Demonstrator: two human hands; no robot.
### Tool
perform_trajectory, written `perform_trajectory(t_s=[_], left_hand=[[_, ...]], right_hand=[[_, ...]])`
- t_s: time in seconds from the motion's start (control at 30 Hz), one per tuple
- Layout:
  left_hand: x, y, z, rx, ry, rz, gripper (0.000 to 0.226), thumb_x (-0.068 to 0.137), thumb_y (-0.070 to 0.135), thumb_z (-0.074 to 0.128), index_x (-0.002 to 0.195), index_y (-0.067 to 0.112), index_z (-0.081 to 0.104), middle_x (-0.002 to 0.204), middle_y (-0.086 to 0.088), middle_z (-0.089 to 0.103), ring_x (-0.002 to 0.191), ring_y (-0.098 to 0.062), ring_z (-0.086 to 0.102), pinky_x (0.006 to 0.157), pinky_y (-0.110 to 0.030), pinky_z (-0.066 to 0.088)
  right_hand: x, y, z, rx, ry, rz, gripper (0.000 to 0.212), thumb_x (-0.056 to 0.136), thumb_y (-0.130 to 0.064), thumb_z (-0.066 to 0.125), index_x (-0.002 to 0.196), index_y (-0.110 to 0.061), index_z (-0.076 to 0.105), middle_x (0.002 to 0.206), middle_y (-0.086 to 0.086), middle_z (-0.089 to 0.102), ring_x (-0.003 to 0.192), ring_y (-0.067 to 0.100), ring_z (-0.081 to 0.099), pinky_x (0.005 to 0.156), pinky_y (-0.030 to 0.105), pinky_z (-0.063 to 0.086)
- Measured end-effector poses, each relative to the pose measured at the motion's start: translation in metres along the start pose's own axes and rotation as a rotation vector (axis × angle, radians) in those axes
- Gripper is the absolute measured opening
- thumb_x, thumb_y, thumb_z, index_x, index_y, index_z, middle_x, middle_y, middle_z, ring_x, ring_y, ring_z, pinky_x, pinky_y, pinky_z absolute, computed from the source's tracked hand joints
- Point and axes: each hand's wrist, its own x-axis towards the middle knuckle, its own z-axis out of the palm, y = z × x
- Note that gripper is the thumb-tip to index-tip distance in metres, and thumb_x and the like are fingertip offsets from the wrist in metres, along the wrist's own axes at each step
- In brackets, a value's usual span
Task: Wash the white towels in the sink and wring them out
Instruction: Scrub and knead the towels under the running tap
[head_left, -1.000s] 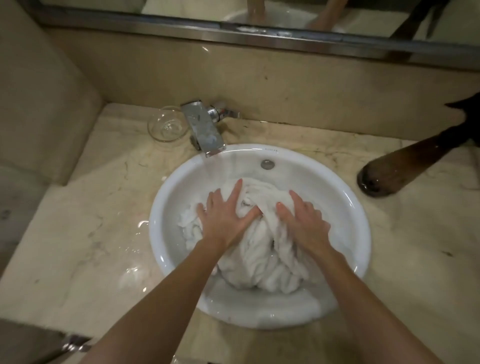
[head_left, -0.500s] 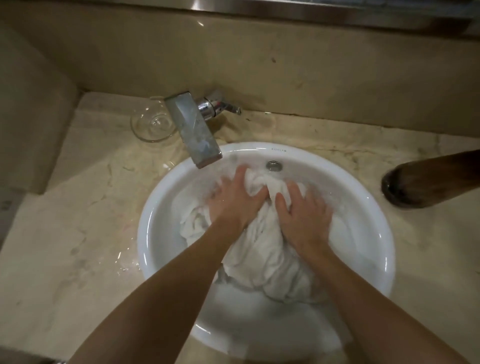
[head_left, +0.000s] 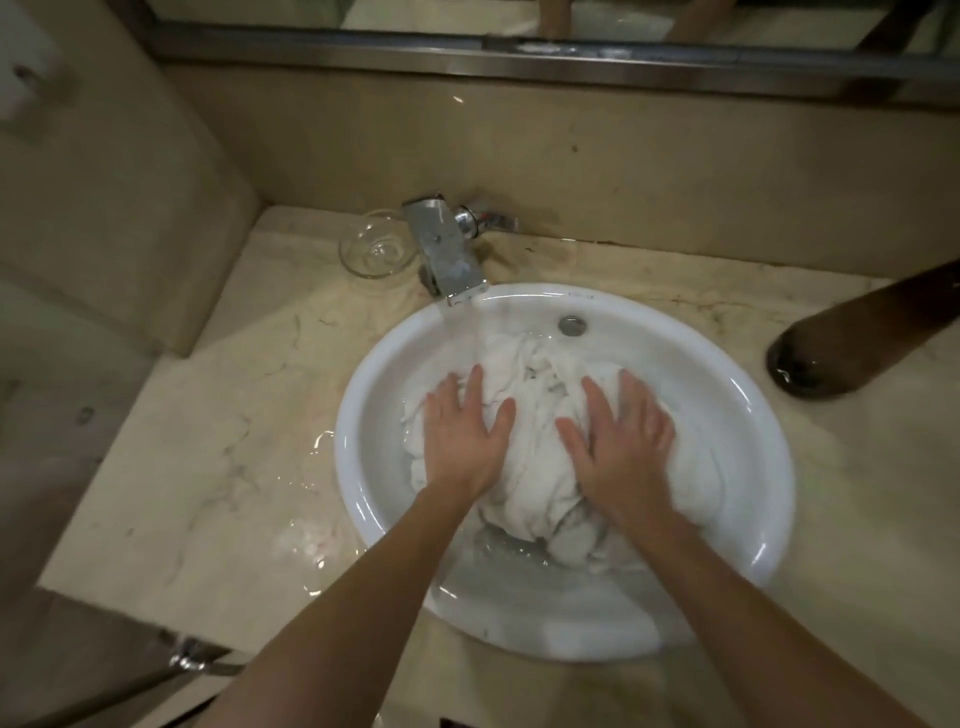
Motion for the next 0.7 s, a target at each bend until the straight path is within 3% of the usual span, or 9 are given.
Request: perform_trajectory(t_s=[0.1, 0.2, 0.33, 0.43, 0.53, 0.6, 0.67, 0.7], left_hand=[[-0.020, -0.004, 0.000, 0.066, -0.038, 0.017, 0.098, 0.078, 0.079, 0.010, 0.159, 0.025, 0.003, 0.167, -0.007, -0.001, 0.153, -0.020, -0.006, 0.123, -0.039, -0.010], [-0.023, -0.007, 0.002, 0.149, -0.114, 0.046, 0.101, 0.076, 0.084, 0.008, 0.156, 0.026, -0.016, 0.164, -0.005, -0.020, 0.150, -0.022, -0.022, 0.121, -0.047, -0.014], [-0.006, -0.017, -0.001, 0.074, -0.184, 0.059, 0.110, 0.069, 0.093, 0.020, 0.155, 0.034, -0.016, 0.163, 0.000, -0.023, 0.149, -0.019, -0.024, 0.120, -0.049, -0.014], [0.008, -0.018, -0.001, -0.015, -0.179, 0.038, 0.108, 0.067, 0.091, 0.032, 0.155, 0.041, -0.007, 0.164, 0.004, -0.015, 0.149, -0.013, -0.020, 0.121, -0.048, -0.010], [0.014, -0.011, -0.005, -0.099, -0.242, -0.012, 0.108, 0.067, 0.086, 0.043, 0.153, 0.045, -0.007, 0.164, 0.001, -0.012, 0.150, -0.017, -0.018, 0.120, -0.051, -0.007], [0.009, -0.012, -0.014, -0.041, -0.322, 0.023, 0.119, 0.065, 0.083, 0.050, 0.152, 0.042, -0.019, 0.164, -0.001, -0.020, 0.149, -0.021, -0.022, 0.120, -0.053, -0.009], [0.000, -0.018, -0.025, 0.132, -0.412, 0.138, 0.147, 0.050, 0.087, 0.063, 0.148, 0.035, -0.033, 0.160, -0.003, -0.033, 0.146, -0.026, -0.032, 0.119, -0.056, -0.012], [-0.007, -0.020, -0.029, 0.241, -0.436, 0.193, 0.160, 0.041, 0.088, 0.069, 0.145, 0.032, -0.039, 0.157, -0.004, -0.039, 0.143, -0.029, -0.036, 0.118, -0.057, -0.013]], right_hand=[[-0.044, -0.003, -0.002, -0.100, -0.126, -0.254, 0.124, 0.073, -0.091, 0.033, 0.154, 0.002, 0.024, 0.160, 0.028, 0.022, 0.150, 0.039, 0.018, 0.118, 0.059, 0.017], [-0.047, 0.012, -0.001, -0.295, -0.258, -0.367, 0.151, 0.050, -0.096, 0.053, 0.157, 0.002, 0.009, 0.160, 0.034, 0.010, 0.152, 0.045, 0.009, 0.118, 0.061, 0.014], [-0.027, 0.011, 0.008, -0.316, -0.255, -0.311, 0.142, 0.044, -0.067, 0.087, 0.151, 0.001, 0.023, 0.151, 0.035, 0.035, 0.143, 0.043, 0.035, 0.111, 0.060, 0.036], [-0.017, 0.006, 0.014, -0.303, -0.278, -0.300, 0.143, 0.033, -0.057, 0.094, 0.147, -0.001, 0.028, 0.143, 0.036, 0.046, 0.137, 0.043, 0.045, 0.104, 0.058, 0.044], [-0.003, 0.000, 0.004, -0.322, -0.298, -0.285, 0.129, 0.030, -0.045, 0.097, 0.138, -0.005, 0.037, 0.126, 0.036, 0.058, 0.122, 0.042, 0.060, 0.092, 0.052, 0.053], [0.006, -0.008, -0.014, -0.328, -0.262, -0.294, 0.109, 0.050, -0.032, 0.093, 0.140, -0.011, 0.034, 0.126, 0.030, 0.057, 0.117, 0.041, 0.060, 0.089, 0.045, 0.052], [0.016, -0.011, -0.035, -0.227, -0.397, -0.246, 0.080, 0.077, -0.022, 0.074, 0.145, -0.021, 0.032, 0.131, 0.019, 0.053, 0.114, 0.040, 0.056, 0.091, 0.040, 0.046], [0.022, -0.011, -0.045, -0.182, -0.452, -0.203, 0.071, 0.080, -0.019, 0.068, 0.143, -0.026, 0.036, 0.128, 0.015, 0.056, 0.111, 0.040, 0.056, 0.091, 0.040, 0.045]])
